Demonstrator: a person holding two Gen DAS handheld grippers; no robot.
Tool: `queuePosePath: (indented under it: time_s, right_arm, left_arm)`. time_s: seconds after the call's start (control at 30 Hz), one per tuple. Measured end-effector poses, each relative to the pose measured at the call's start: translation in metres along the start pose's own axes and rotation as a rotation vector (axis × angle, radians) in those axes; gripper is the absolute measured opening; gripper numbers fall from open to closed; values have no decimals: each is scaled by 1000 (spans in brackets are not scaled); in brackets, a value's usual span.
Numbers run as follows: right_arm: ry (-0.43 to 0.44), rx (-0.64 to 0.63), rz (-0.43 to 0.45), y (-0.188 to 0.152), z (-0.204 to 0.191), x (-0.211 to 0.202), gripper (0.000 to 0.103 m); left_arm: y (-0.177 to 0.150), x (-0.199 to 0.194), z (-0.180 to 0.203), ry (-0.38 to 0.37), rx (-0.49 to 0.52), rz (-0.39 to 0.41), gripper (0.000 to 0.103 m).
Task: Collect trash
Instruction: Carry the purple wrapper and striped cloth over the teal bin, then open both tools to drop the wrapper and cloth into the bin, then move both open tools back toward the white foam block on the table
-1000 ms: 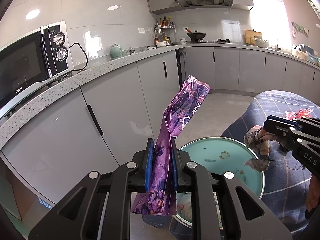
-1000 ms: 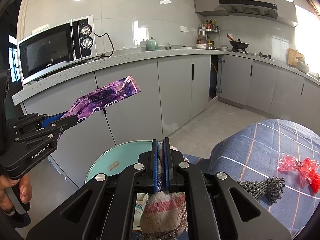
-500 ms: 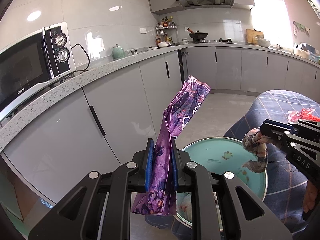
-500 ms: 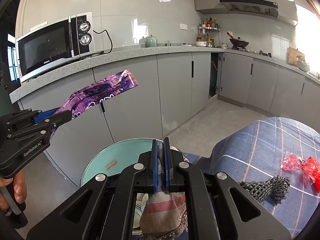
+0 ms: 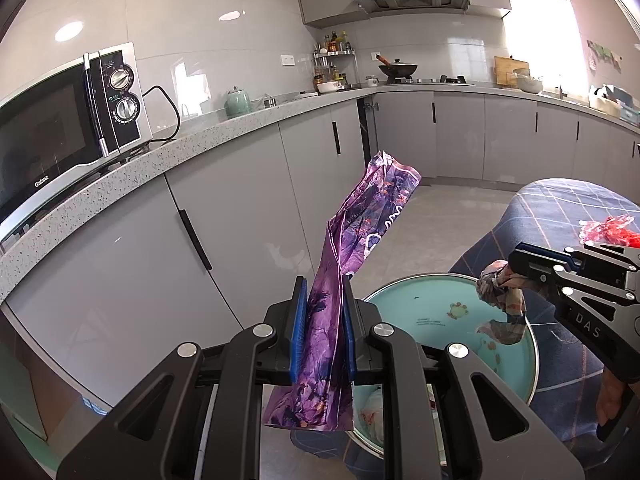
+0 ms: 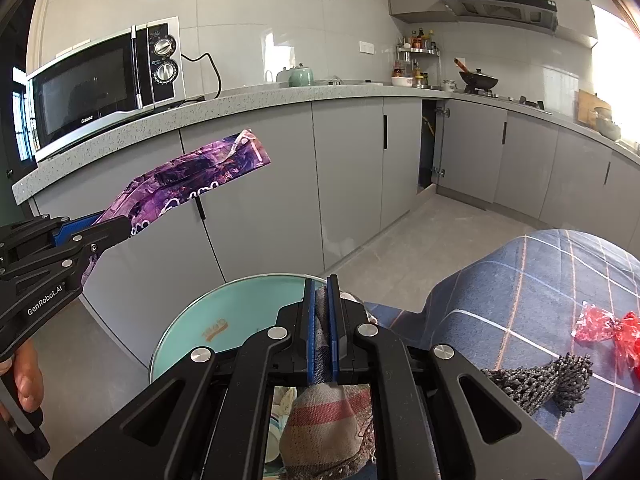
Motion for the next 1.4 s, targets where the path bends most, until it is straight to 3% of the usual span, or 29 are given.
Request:
queuePosePath:
  time_s: [0.5, 0.57, 0.6, 0.63, 0.67, 0.77, 0.87, 1.27, 1.4]
  right_arm:
    - [10, -4, -8, -2, -4, 3, 7]
    - [-2, -9, -7, -3, -5, 3, 10]
    - [4, -4, -5, -3, -5, 3, 16]
    - [5, -3, -4, -4, -4, 3, 24]
    - [3, -2, -1, -4, -3, 2, 35]
    - [-2, 5, -5, -6, -1, 0, 35]
    - [-3, 28, 0, -7, 3, -2, 38]
    - [-26, 45, 6, -11, 10, -20, 49]
    - [-36, 44, 0, -14, 13, -27, 51]
  left_arm:
    - [1, 6, -1, -22, 11, -6, 17]
    - [1, 6, -1, -27, 11, -4, 22]
    - [1, 7, -2, -26, 8, -2, 31]
    - [2, 7, -3, -24, 4, 1, 47]
    - [2, 6, -3, -25, 5, 7, 50]
    - [2, 7, -3, -23, 6, 7, 51]
    - [1, 7, -2, -18, 6, 6, 58]
    - [-1, 6, 3, -22, 21, 6, 65]
    - [-1, 1, 7, -20, 25, 16, 77]
Point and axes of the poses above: each gripper's, at about its wrist camera, not at the fingertips, and x roughly the way its jaws point, z to its right, y to its top, the point moved 1 cm from there along x, roughly the way its jaws point, and after that the axes turned 11 degrees about y, right-handed, at the moved point
